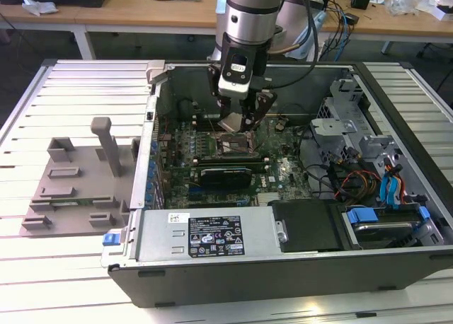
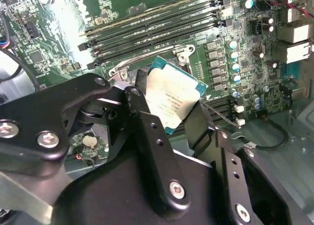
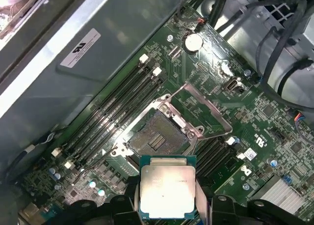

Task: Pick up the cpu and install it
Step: 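Place the cpu into insertion slot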

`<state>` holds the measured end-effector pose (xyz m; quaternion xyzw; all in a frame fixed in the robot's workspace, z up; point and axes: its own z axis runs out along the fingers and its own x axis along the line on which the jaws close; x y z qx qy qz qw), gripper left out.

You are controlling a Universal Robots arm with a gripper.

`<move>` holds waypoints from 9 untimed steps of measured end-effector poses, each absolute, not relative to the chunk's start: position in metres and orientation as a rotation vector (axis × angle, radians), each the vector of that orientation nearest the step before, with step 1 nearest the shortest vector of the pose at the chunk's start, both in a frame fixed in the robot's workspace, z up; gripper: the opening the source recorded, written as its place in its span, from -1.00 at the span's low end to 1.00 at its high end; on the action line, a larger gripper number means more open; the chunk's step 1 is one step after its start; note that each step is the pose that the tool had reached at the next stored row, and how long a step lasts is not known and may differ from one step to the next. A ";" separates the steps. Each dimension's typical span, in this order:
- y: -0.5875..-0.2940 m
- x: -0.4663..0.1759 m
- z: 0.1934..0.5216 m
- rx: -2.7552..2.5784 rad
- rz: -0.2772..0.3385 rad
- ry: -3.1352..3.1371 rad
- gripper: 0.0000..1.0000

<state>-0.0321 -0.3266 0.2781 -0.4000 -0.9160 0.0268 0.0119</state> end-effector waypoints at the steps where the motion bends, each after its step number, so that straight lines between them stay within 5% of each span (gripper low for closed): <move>1: -0.327 -0.032 0.278 -1.255 0.083 -2.853 0.09; 9: -0.327 -0.032 0.277 -1.377 0.082 -2.793 0.09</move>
